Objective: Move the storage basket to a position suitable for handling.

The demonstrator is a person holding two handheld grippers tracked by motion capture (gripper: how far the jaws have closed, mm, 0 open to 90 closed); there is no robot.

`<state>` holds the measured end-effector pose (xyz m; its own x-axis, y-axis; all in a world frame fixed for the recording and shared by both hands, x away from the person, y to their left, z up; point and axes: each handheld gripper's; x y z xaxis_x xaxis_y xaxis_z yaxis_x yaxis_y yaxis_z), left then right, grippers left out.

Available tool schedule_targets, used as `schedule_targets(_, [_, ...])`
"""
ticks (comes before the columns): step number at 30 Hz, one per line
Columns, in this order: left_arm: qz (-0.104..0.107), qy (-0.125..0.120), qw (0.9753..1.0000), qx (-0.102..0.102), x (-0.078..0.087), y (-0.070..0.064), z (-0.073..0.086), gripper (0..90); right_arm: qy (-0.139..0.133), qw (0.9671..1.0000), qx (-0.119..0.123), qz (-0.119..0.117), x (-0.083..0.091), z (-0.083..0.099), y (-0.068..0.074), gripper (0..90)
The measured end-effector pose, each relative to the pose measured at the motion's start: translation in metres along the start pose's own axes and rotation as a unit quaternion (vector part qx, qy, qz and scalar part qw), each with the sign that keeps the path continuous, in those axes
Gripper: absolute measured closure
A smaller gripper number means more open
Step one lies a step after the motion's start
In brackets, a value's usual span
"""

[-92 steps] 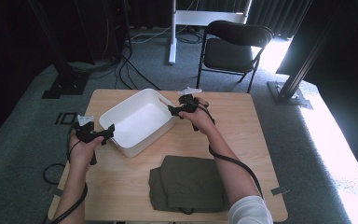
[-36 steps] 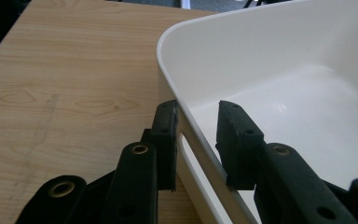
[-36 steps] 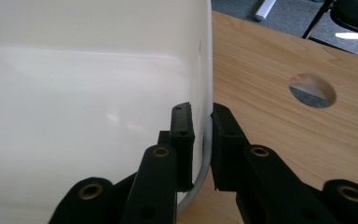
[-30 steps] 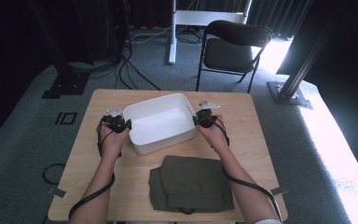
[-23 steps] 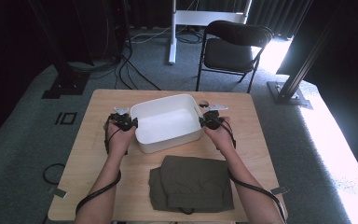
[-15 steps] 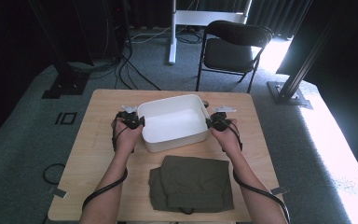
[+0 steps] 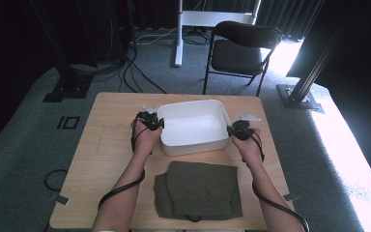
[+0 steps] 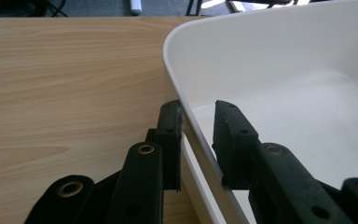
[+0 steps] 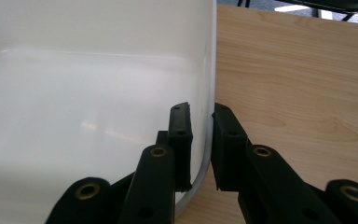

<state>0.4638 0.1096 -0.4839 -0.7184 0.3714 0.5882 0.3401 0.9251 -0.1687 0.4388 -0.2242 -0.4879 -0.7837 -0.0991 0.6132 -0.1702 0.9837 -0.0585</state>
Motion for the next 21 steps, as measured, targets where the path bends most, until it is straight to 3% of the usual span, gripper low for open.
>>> schedule_targets(13, [0.031, 0.005, 0.9992, -0.024, -0.026, -0.026, -0.013, 75.7, 0.0, 0.9992, -0.036, 0.019, 0.016, 0.017, -0.028, 78.5])
schedule_targets(16, [0.033, 0.006, 0.999, -0.03, -0.031, -0.031, -0.016, 76.4, 0.007, 0.9984, -0.052, 0.021, 0.021, 0.018, -0.034, 80.3])
schedule_targets(21, [0.036, 0.008, 0.9987, -0.035, -0.035, -0.036, -0.018, 76.8, 0.005, 0.9981, -0.056, 0.024, 0.024, 0.02, -0.04, 80.5])
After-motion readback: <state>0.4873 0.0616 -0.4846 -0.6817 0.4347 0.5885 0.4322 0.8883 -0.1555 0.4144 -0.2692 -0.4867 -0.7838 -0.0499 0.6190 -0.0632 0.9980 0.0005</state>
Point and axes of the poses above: each handheld gripper's, and its own axes: x roughly backward along the jaws, z roughly out of its underside, y roughly to its left, and after that the axes turned 8 degrees about z, right-handed
